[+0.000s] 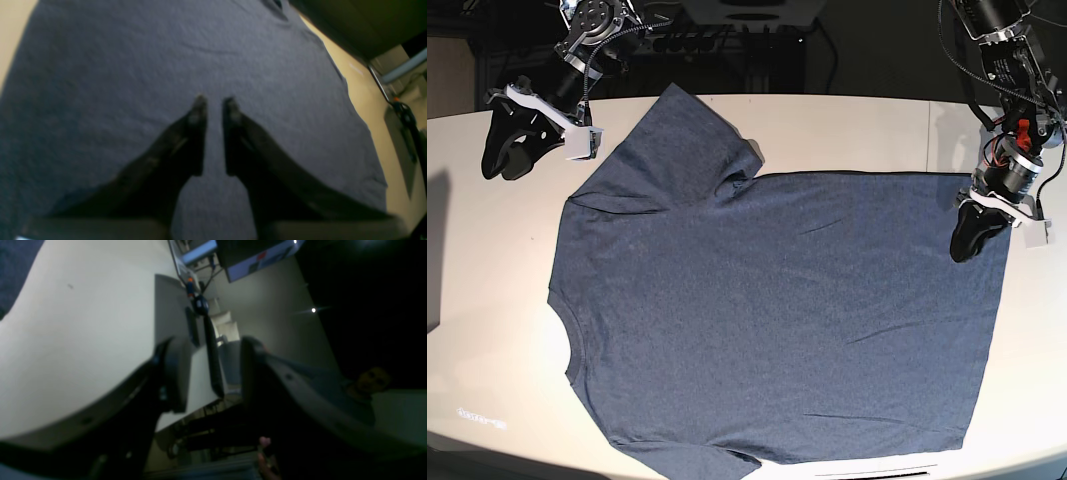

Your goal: Fold the T-shirt properly

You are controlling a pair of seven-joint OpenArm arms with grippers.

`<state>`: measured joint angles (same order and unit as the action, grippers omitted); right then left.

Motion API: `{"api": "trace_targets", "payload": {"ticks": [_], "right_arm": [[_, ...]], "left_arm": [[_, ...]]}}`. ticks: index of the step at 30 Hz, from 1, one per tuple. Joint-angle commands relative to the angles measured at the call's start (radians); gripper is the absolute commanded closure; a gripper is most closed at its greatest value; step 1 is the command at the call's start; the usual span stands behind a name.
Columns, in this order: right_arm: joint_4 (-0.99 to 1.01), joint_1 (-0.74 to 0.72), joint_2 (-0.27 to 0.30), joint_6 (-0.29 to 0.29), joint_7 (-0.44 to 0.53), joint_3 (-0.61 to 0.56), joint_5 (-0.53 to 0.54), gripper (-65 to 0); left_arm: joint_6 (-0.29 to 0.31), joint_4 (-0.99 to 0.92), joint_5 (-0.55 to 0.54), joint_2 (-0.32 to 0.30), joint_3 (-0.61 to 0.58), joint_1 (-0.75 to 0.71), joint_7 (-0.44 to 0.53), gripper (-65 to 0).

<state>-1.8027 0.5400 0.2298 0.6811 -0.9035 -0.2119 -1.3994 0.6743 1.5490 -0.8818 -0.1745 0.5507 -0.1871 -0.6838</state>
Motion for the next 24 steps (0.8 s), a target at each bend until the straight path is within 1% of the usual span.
{"api": "trace_targets", "payload": {"ticks": [1,3,6,12,16,24], "right_arm": [[-0.017,0.004,0.002,0.017,0.005,0.003,-0.021,-25.3],[-0.017,0.004,0.002,0.017,0.005,0.003,-0.021,-25.3],[-0.017,0.004,0.002,0.017,0.005,0.003,-0.021,-25.3],[-0.017,0.004,0.002,0.017,0.005,0.003,-0.021,-25.3],[-0.017,0.004,0.002,0.017,0.005,0.003,-0.020,-25.3],[-0.017,0.004,0.002,0.017,0.005,0.003,0.034,-25.3]], "left_arm": [[0.024,0.015,-0.009,-0.011,0.003,0.010,0.038,-15.1],[0.024,0.015,-0.007,-0.011,0.003,0.010,0.061,-15.1],[0.024,0.015,-0.019,-0.011,0.003,0.010,0.068,-15.1],[0.024,0.015,-0.131,-0.011,0.003,0.010,0.067,-15.1],[0.024,0.015,-0.139,-0.011,0.003,0.010,0.066,-15.1],[0.024,0.015,-0.139,-0.011,0.003,0.010,0.067,-15.1]]}}
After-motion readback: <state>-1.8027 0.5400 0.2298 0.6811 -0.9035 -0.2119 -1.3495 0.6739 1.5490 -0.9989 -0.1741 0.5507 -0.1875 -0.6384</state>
